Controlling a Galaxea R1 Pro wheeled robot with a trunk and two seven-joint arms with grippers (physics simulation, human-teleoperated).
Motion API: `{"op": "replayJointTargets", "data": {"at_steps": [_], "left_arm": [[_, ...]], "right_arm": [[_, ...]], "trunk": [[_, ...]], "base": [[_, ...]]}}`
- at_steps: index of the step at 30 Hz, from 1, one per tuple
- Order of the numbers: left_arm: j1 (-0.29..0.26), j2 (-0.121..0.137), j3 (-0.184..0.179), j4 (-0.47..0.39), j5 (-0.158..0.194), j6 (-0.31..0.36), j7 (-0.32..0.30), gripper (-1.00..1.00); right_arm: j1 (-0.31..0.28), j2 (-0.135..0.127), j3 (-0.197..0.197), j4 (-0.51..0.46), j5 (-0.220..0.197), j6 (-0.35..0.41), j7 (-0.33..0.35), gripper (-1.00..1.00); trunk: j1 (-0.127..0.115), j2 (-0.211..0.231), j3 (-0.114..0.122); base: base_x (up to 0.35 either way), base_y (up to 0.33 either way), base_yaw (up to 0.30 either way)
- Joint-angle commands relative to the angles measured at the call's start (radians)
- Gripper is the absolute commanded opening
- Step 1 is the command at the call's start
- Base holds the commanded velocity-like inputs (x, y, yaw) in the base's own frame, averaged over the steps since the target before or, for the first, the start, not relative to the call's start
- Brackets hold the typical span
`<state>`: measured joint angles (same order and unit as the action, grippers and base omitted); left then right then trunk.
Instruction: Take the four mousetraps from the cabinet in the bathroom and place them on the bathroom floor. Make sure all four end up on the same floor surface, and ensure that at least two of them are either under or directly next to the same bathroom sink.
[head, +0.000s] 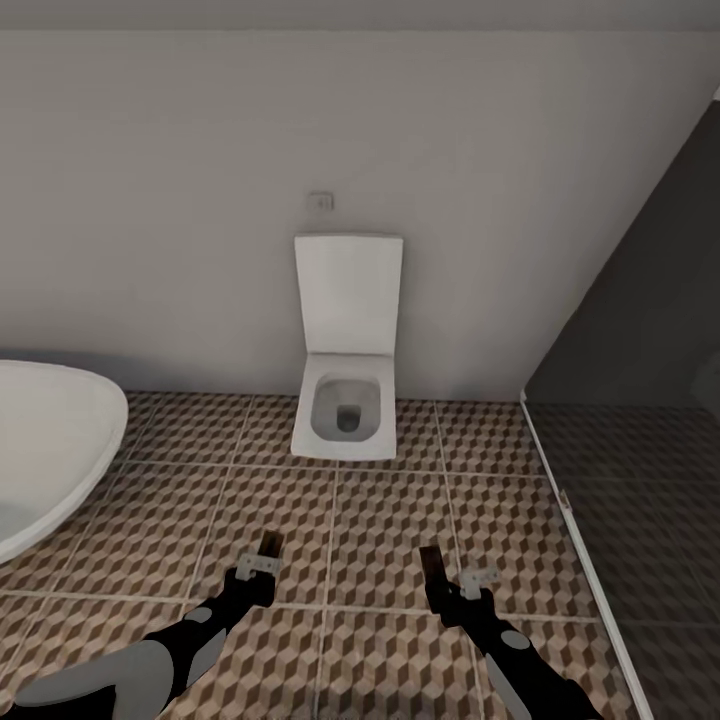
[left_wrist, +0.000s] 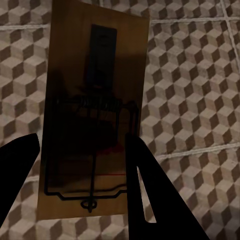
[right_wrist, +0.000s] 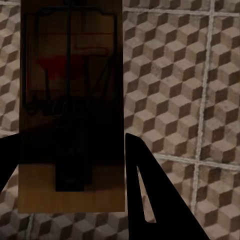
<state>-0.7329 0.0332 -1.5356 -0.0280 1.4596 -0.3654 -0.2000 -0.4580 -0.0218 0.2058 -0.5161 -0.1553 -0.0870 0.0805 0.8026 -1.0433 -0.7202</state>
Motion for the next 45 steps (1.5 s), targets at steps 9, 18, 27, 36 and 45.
{"op": "replayJointTargets", "data": {"at_steps": [9,18,27,36,45], "left_arm": [[0.0,0.001,-0.006,-0.001,0.01,-0.001,-0.002,-1.0],[0.0,0.001,-0.006,-0.001,0.01,-0.001,-0.002,-1.0],[0.0,0.0,-0.006,-0.001,0.01,-0.001,-0.002,-1.0],[0.0,0.001,-0.006,-0.001,0.01,-0.001,-0.002,-1.0],[0.0,0.0,-0.006,-0.002,0.01,-0.001,-0.002,-1.0]], "right_arm": [[-0.001,-0.001,0.006,0.001,-0.013,-0.004,0.002,-1.0],[-0.001,-0.001,0.006,0.001,-0.013,-0.004,0.002,-1.0],[-0.001,-0.001,0.006,0.001,-0.013,-0.004,0.002,-1.0],[-0.001,-0.002,0.006,0.001,-0.013,-0.004,0.002,-1.0],[-0.001,-0.001,0.006,0.001,-0.013,-0.004,0.002,-1.0]], "trunk": [[0.035,-0.064,-0.043],[0.069,-0.127,-0.086],[0.104,-0.19,-0.128],[0.138,-0.253,-0.17],[0.173,-0.316,-0.213]], "base": [[0.0,0.0,0.0],[0.0,0.0,0.0],[0.0,0.0,0.0],[0.0,0.0,0.0],[0.0,0.0,0.0]]}}
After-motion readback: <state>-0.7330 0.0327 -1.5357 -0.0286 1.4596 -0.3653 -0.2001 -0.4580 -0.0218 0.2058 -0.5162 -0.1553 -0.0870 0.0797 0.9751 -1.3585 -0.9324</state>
